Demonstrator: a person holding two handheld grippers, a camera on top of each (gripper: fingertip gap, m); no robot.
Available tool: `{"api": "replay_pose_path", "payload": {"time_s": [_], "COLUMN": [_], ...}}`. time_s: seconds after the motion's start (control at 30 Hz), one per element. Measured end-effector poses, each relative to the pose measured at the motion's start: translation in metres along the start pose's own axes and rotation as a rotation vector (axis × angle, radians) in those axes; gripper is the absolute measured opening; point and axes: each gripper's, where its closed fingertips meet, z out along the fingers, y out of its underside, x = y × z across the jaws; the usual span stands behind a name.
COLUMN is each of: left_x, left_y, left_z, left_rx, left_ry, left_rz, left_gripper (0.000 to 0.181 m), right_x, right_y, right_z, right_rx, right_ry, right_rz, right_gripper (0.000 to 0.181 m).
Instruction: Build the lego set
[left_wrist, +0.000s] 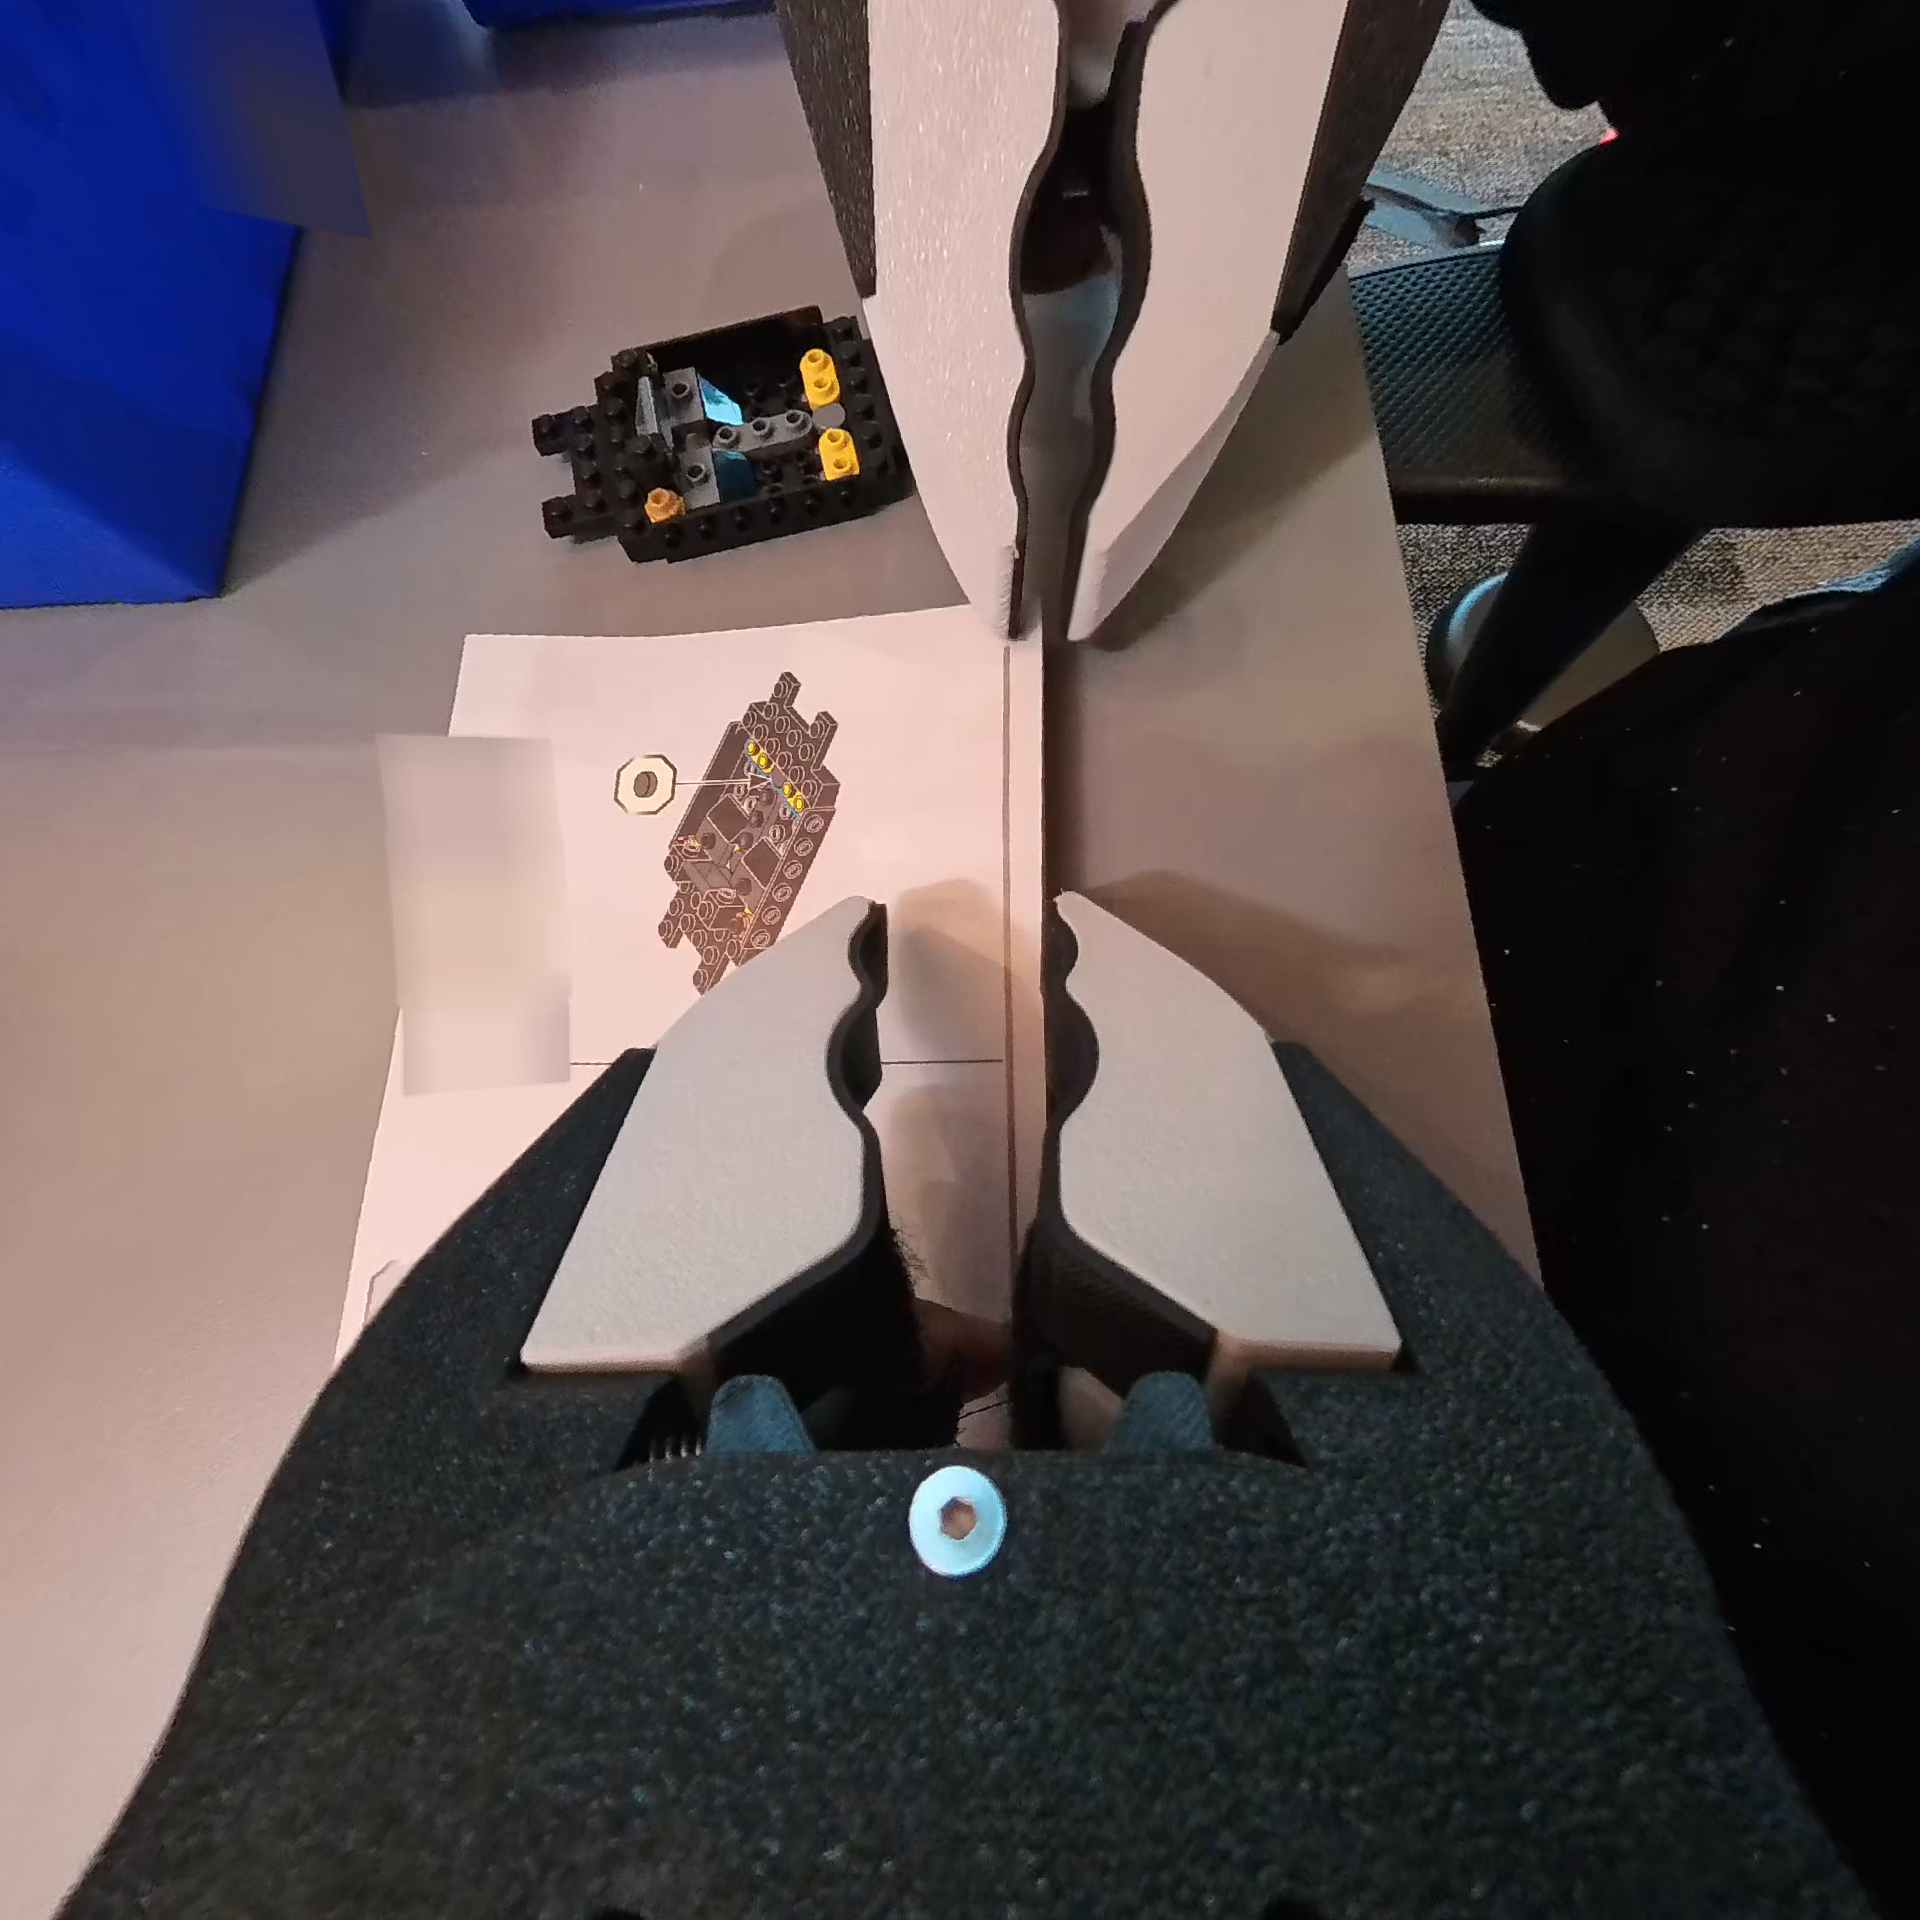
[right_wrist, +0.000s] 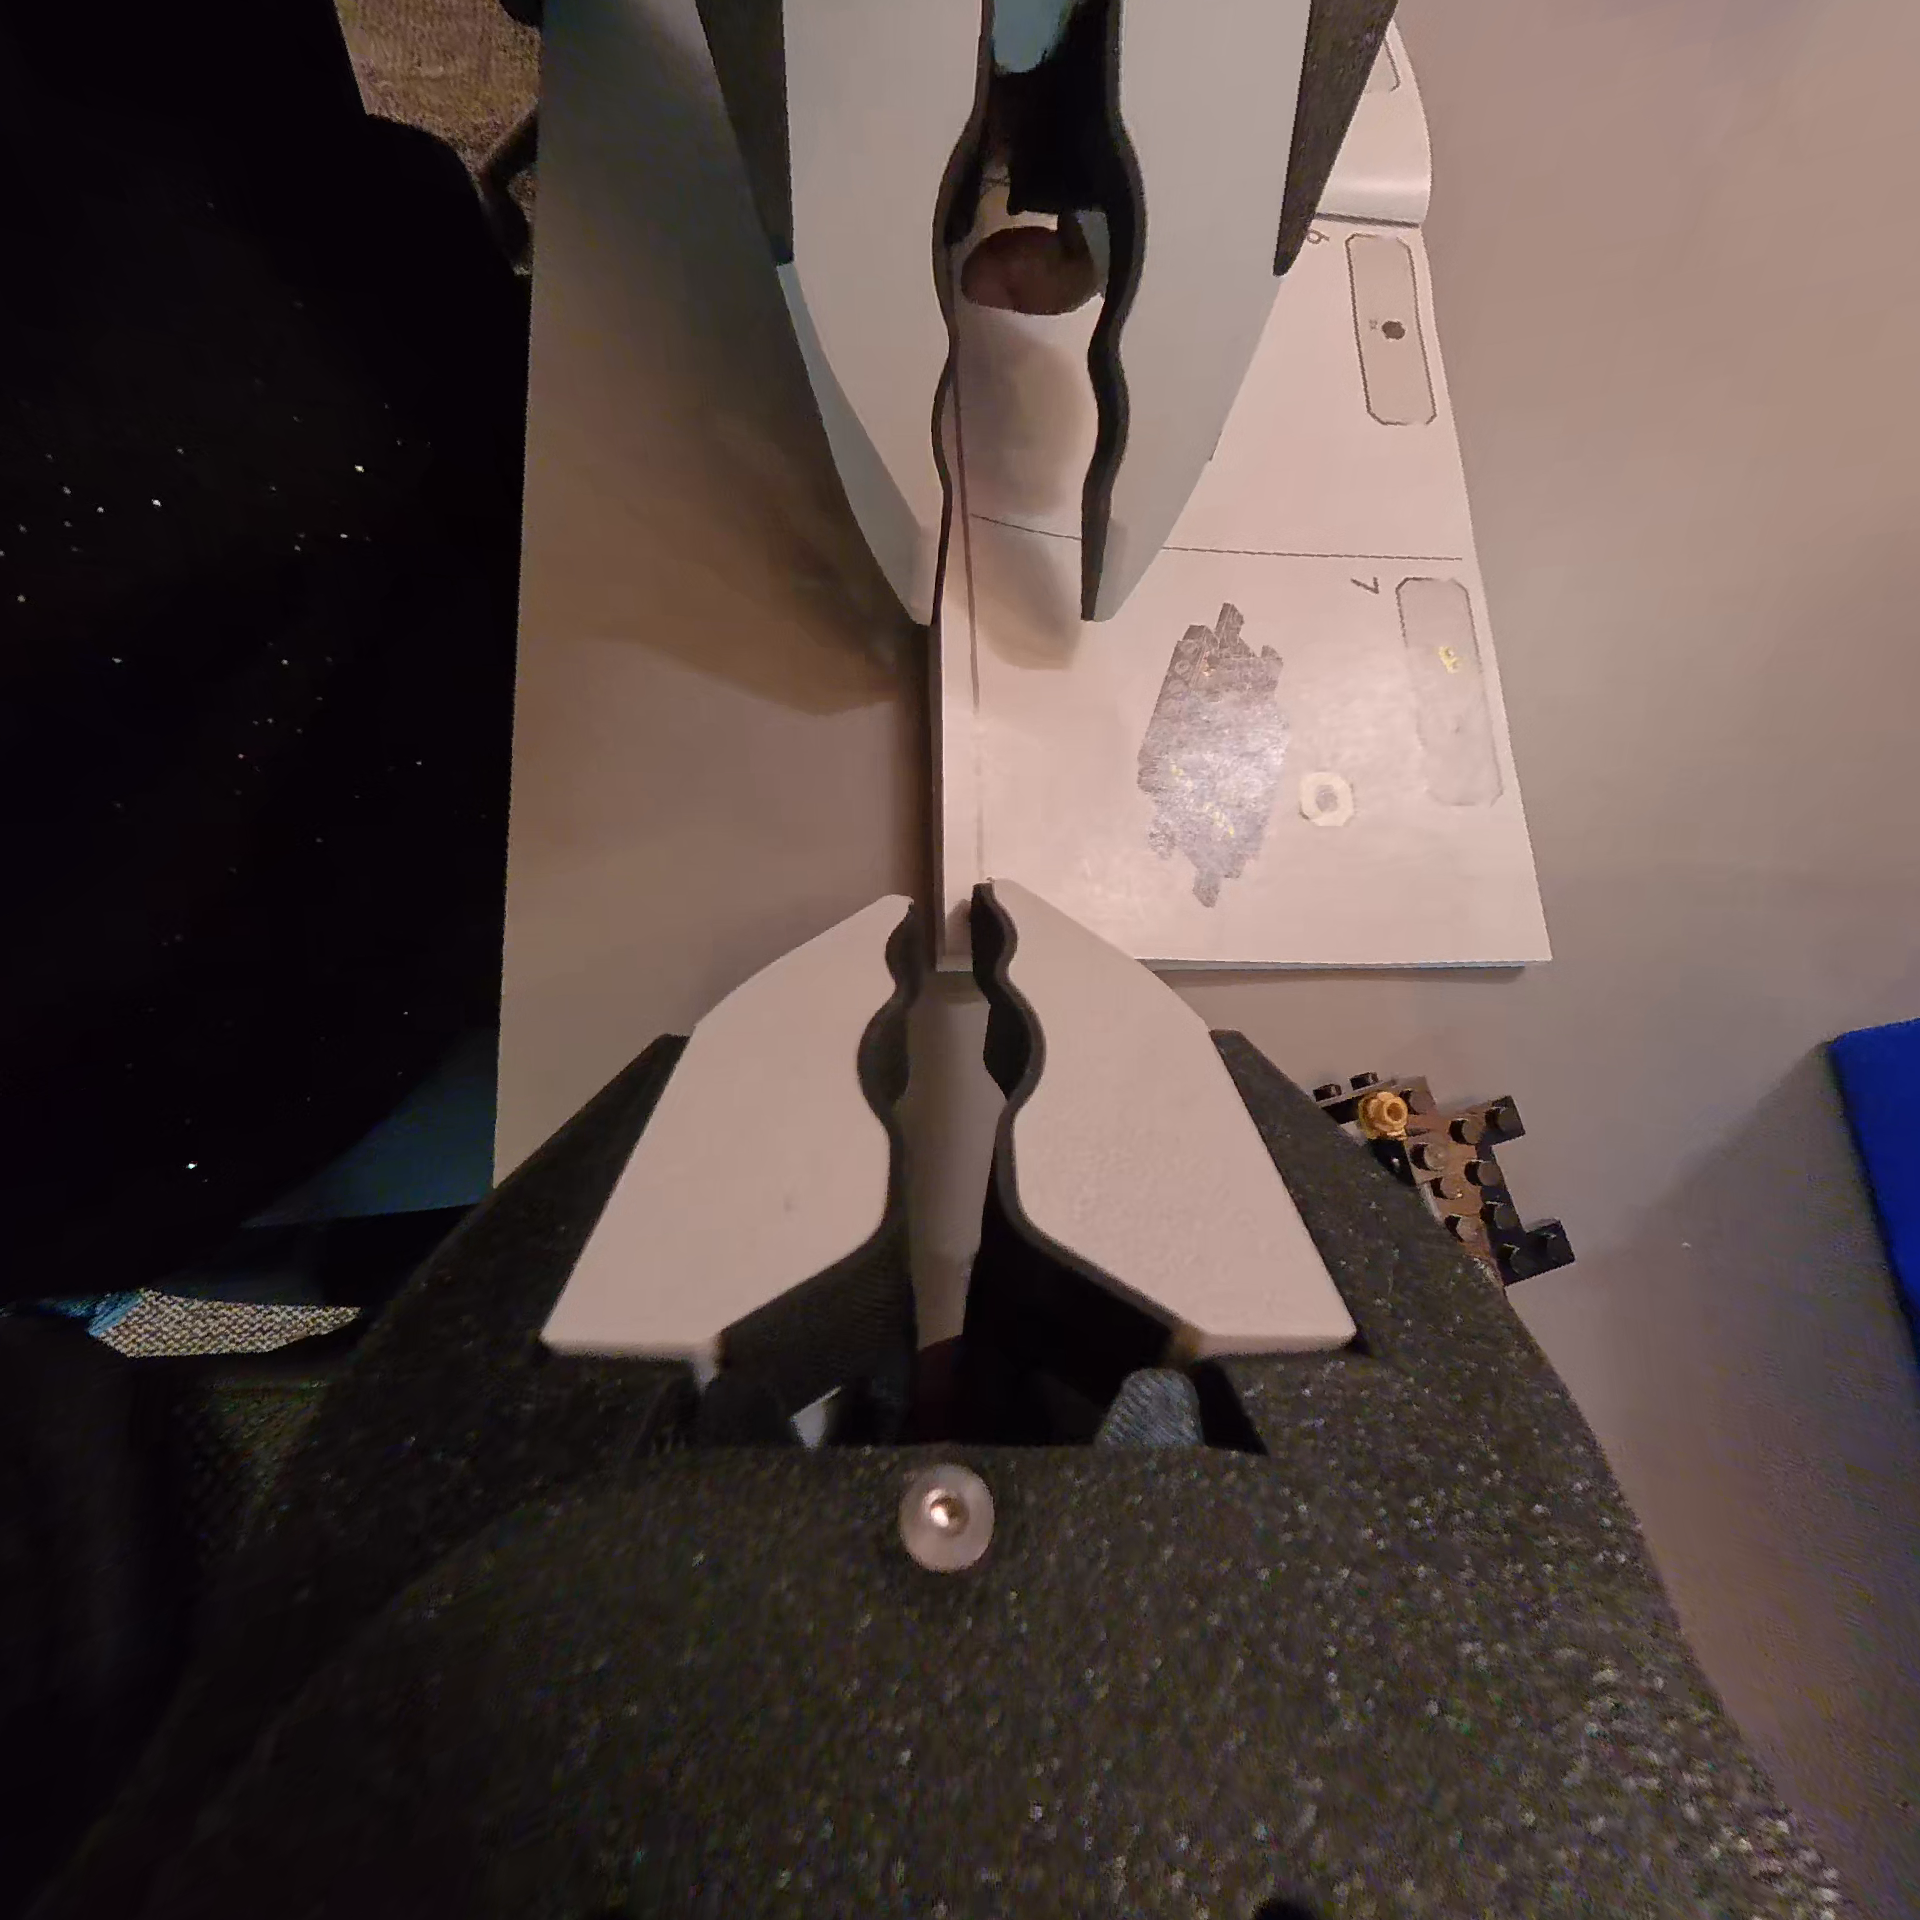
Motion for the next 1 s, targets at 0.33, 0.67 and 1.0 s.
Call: {"api": "replay_pose_path", "payload": {"time_s": [0.33, 0.67, 1.0], "left_x": [0.0, 0.0, -0.002], "left_y": [0.001, 0.001, -0.026], "left_z": [0.0, -0.001, -0.003], "left_rx": [-0.004, 0.002, 0.137], "left_ry": [0.003, 0.005, 0.071], "left_rz": [0.002, 0.0, -0.139], "left_gripper": [0.028, 0.029, 0.022], "right_x": [0.003, 0.009, 0.018], "right_y": [-0.002, -0.009, -0.024], "right_z": [-0.002, -0.006, -0.013], "right_rx": [0.008, 0.073, 0.178], "right_ry": [0.001, 0.014, 0.016], "right_rz": [-0.001, 0.035, 0.127], "right_gripper": [0.005, 0.001, 0.001]}}
